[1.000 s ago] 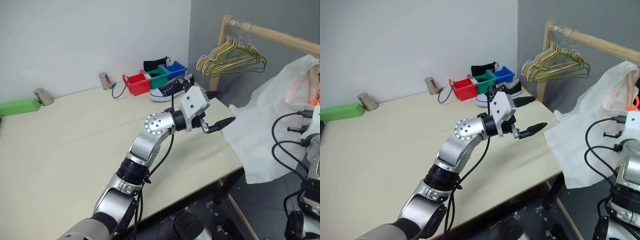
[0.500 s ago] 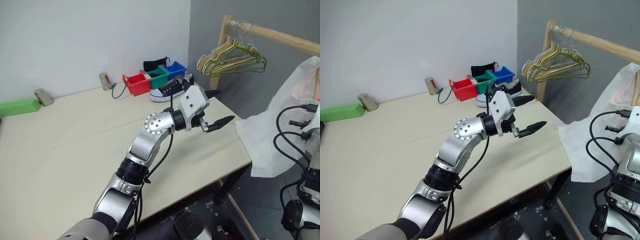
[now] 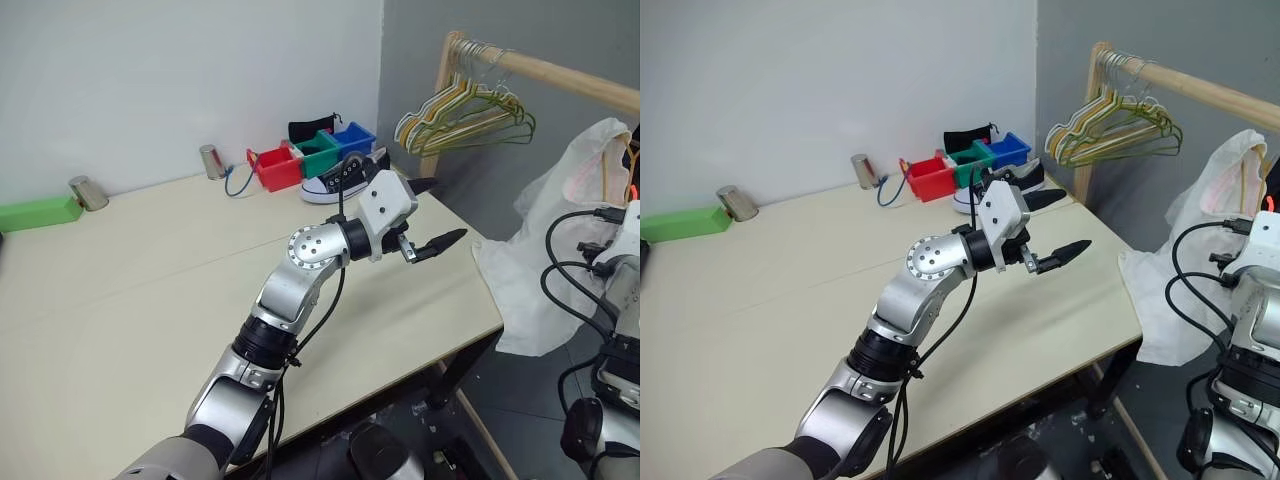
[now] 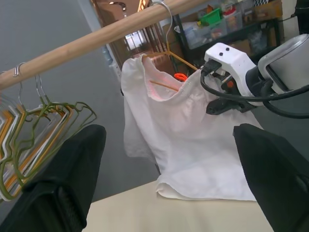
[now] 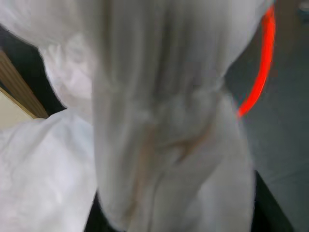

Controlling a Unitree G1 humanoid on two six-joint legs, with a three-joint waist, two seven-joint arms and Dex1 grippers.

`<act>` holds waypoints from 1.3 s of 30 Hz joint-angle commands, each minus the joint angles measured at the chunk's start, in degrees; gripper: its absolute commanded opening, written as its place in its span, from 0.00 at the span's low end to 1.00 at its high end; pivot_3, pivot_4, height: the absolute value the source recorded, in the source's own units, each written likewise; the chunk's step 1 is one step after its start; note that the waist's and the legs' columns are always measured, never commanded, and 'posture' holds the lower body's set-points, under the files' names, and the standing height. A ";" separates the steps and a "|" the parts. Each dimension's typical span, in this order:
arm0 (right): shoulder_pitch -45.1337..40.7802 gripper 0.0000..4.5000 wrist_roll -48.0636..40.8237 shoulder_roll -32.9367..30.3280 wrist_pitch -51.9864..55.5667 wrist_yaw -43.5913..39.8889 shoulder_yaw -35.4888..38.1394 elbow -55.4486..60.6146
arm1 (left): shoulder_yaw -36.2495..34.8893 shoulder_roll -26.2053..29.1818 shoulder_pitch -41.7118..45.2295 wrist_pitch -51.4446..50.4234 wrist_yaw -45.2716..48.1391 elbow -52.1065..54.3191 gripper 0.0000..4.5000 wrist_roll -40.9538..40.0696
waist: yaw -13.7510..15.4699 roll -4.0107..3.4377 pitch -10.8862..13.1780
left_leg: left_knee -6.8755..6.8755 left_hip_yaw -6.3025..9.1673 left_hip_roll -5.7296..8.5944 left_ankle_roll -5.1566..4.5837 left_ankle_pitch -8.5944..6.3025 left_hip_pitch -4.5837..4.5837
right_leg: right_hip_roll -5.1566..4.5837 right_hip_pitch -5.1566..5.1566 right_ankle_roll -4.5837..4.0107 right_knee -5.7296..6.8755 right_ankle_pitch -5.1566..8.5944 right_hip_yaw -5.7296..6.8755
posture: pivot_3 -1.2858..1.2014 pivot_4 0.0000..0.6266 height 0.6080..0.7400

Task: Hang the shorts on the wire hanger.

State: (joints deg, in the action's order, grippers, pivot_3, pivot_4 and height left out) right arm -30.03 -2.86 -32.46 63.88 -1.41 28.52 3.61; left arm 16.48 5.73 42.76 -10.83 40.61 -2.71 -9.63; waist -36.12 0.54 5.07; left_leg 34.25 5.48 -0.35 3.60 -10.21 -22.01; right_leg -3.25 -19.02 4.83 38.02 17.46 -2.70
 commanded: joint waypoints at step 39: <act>-6.48 0.99 1.12 21.70 -16.34 -0.17 -27.85 10.66 | -16.33 11.69 -21.06 -15.66 -18.33 15.79 1.00 3.02 | 3.22 0.73 0.46 | -0.35 0.15 -0.20 0.01 -0.01 -0.05 | 0.15 -0.23 -0.03 0.04 0.02 0.11 | 0.41 0.02 1.00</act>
State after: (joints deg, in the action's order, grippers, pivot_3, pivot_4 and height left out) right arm -35.91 -1.15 -12.49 57.25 -0.46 2.26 19.89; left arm 3.16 16.76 24.50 -24.85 25.98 8.15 -7.85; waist -32.90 1.27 5.53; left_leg 33.89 5.68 -0.53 3.61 -10.22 -22.05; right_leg -3.11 -19.26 4.79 38.10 17.47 -2.57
